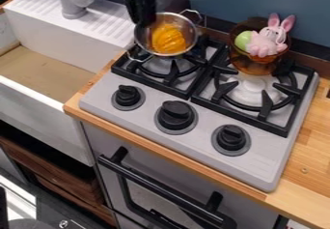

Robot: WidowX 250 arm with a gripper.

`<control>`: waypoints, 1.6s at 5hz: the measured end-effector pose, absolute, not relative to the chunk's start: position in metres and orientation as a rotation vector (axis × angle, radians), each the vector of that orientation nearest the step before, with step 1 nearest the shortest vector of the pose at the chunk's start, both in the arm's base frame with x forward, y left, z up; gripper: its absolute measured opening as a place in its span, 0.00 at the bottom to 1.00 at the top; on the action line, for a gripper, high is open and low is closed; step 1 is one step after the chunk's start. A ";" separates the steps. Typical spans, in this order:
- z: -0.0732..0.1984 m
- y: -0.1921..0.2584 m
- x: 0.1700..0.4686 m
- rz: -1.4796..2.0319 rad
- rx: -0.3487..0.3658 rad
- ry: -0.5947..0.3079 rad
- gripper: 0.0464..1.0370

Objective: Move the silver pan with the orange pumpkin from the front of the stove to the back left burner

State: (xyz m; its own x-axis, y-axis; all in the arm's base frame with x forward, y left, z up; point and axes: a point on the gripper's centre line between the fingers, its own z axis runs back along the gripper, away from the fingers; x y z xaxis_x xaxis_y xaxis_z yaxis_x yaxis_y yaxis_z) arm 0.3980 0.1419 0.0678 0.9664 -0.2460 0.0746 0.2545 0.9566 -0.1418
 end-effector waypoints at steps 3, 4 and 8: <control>0.077 0.144 0.417 -0.185 -0.184 -0.121 0.95; 0.080 0.144 0.417 -0.138 -0.184 -0.164 0.95; 0.118 0.074 0.357 -0.092 -0.130 -0.249 0.95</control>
State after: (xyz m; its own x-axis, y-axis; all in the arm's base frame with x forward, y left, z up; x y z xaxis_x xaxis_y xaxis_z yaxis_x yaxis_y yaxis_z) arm 0.3571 0.0742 0.1180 0.9651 -0.0747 0.2509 0.1066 0.9875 -0.1163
